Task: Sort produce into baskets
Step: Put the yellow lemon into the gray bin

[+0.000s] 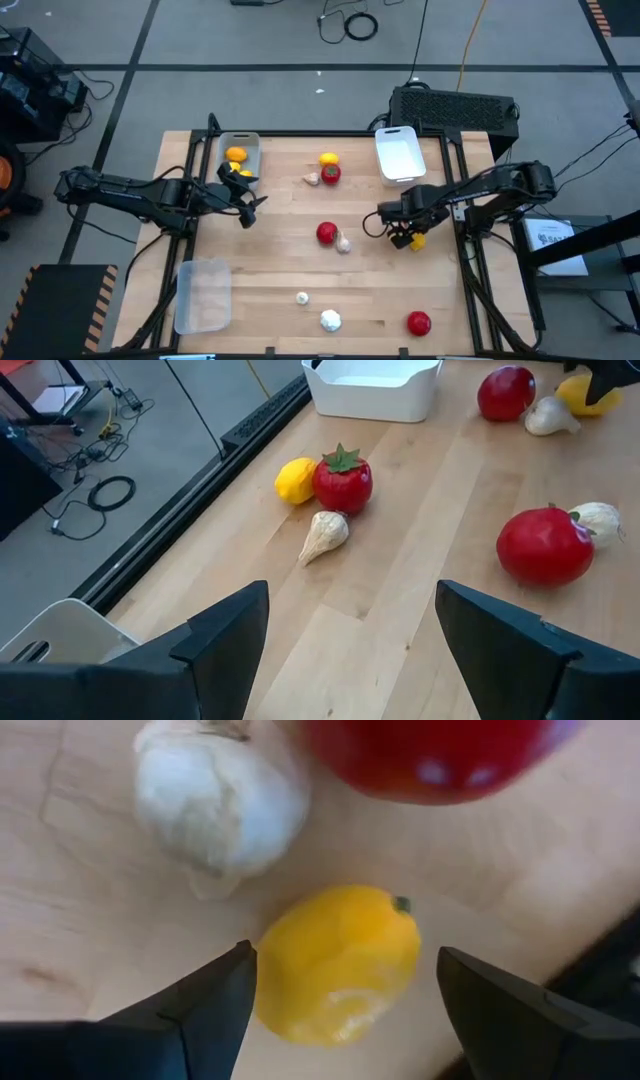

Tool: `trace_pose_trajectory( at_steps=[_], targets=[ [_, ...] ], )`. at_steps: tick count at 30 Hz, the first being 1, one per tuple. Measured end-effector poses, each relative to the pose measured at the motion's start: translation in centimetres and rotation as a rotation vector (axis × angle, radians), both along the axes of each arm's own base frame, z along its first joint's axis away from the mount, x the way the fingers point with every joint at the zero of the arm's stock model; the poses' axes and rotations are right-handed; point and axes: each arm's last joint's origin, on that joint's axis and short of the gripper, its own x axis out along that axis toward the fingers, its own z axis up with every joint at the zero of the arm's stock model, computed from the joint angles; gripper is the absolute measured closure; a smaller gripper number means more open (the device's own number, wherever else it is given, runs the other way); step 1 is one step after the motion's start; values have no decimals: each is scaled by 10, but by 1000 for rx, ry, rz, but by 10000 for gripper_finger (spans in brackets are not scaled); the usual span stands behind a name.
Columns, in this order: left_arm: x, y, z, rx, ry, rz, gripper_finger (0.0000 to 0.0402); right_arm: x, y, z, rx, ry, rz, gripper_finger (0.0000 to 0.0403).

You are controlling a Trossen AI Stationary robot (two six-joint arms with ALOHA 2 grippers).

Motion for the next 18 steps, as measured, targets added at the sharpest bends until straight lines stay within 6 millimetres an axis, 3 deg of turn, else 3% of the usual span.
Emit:
trace_pose_trajectory(
  at_steps=[9, 18],
  targets=[
    [0, 0, 0, -3, -4, 3, 107, -7, 9, -24, -34, -51, 5, 106],
    [0, 0, 0, -14, -10, 9, 107, -8, 15, -26, -40, -71, 23, 128]
  ],
)
